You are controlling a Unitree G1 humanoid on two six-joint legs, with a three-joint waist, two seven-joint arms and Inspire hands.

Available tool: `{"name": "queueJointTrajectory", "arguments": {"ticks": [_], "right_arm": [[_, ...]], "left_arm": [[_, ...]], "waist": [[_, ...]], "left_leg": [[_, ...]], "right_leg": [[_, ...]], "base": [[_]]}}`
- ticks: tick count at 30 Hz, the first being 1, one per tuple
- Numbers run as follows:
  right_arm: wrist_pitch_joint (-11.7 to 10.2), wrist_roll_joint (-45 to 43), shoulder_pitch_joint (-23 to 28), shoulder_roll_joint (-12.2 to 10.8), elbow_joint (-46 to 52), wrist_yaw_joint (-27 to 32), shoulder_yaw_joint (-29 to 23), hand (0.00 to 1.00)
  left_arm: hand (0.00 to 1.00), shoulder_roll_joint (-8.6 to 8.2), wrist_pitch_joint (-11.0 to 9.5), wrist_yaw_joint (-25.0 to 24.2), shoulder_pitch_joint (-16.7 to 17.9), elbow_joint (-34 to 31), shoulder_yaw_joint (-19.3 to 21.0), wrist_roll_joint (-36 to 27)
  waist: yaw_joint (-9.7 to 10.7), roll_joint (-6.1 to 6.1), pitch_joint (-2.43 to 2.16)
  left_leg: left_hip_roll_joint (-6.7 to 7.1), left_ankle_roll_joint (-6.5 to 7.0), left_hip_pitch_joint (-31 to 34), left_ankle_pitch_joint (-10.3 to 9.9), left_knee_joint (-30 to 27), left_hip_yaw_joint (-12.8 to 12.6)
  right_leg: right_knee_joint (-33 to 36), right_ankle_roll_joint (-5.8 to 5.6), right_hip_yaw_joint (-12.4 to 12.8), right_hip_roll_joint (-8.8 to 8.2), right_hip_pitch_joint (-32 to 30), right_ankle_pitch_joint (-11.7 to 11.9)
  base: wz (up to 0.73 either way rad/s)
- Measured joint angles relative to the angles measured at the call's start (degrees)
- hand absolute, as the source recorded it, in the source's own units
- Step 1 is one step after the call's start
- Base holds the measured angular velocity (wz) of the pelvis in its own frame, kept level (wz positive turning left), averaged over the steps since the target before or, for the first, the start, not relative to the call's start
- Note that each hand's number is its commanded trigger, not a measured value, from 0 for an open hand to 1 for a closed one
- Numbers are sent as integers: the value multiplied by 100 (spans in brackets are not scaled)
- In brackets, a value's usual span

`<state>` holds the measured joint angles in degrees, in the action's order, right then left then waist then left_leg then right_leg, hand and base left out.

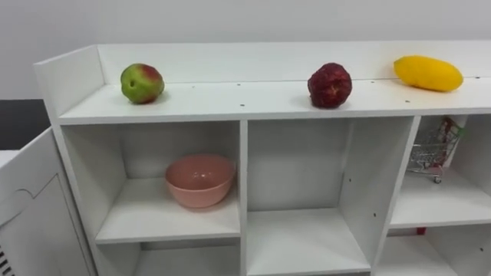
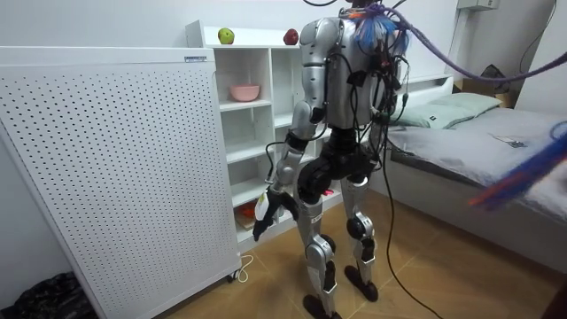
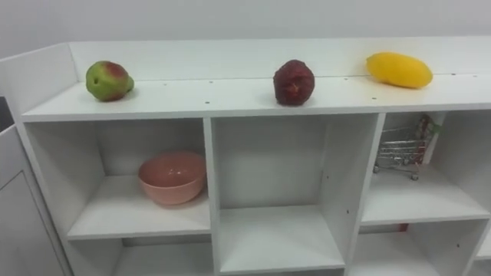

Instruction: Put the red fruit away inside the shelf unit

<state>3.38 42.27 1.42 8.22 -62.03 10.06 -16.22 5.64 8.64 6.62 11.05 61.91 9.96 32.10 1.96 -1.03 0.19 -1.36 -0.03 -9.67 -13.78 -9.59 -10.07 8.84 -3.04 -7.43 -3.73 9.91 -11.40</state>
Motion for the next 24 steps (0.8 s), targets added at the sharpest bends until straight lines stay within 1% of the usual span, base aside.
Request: {"name": "queueJointTrajectory", "arguments": {"ticks": [3,5,7,8,10,11,13,15,17,19,21,22,24], "right_arm": [[-46,88,-55,-4,1040,457,-88,0],[-122,-23,-148,-3,1592,778,-103,0],[-147,-582,-173,-20,2481,1153,-73,0],[-145,-646,-172,-24,2713,1254,-60,0],[-171,-929,-258,-16,3540,1548,-5,0],[-194,-1060,-290,-9,3677,1593,-4,0],[-235,-1740,-296,-11,4541,1831,43,0],[-371,-2000,-327,-8,5006,1943,64,0],[-462,-2102,-372,-6,5311,2070,149,0],[-489,-2324,-372,-6,5646,2202,274,0],[-554,-2517,-376,0,5959,2326,385,0],[-564,-2586,-379,0,6019,2360,391,0],[-665,-2849,-514,2,6103,2436,427,0]], "left_arm": [[0,30,-52,86,-1,-1,5,3],[0,37,-48,178,3,-15,56,6],[0,37,-46,191,14,-49,48,-10],[0,39,-44,193,28,-49,32,-21],[0,42,-37,202,111,-75,-85,-29],[0,41,-35,202,118,-76,-104,-23],[0,16,-45,204,218,-139,-153,-17],[0,18,-48,221,243,-183,-226,-19],[0,18,-49,291,249,-183,-325,-19],[0,20,-71,299,248,-179,-445,-18],[0,26,-165,297,267,-176,-457,-8],[0,30,-181,296,255,-176,-457,-2],[0,34,-224,285,269,-175,-462,-3]], "waist": [[-13,-24,7],[-40,-49,-3],[-77,-53,-12],[-90,-57,-11],[-87,-80,-7],[-91,-91,-6],[-101,-106,-14],[-104,-107,-23],[-126,-102,-27],[-155,-78,-35],[-243,-57,-34],[-260,-56,-34],[-280,-58,-31]], "left_leg": [[1,0,19,0,6,-17],[-1,0,82,0,-3,-18],[0,3,133,2,-19,-22],[0,3,130,2,-18,-24],[1,3,126,3,-18,-24],[1,3,125,3,-18,-24],[-1,2,176,4,-19,-20],[-1,3,218,4,-20,-7],[-3,2,212,5,-21,-20],[-4,2,210,5,-15,-18],[-4,1,193,5,-9,10],[-5,1,192,6,-9,9],[-6,1,189,7,-8,11]], "right_leg": [[11,0,-9,-2,-13,0],[46,0,-7,-1,-107,0],[85,0,-14,-3,-190,0],[84,0,-9,-3,-190,0],[77,0,18,-2,-210,0],[74,0,24,-1,-216,0],[82,0,26,-1,-292,0],[81,0,27,0,-306,0],[76,0,52,4,-336,0],[75,1,91,9,-330,1],[75,1,109,15,-316,1],[75,1,109,16,-316,1],[74,1,108,16,-318,1]], "base": [[-3],[0],[0],[-4],[-4],[0],[-4],[-3],[-6],[-11],[-5],[0],[0]]}}
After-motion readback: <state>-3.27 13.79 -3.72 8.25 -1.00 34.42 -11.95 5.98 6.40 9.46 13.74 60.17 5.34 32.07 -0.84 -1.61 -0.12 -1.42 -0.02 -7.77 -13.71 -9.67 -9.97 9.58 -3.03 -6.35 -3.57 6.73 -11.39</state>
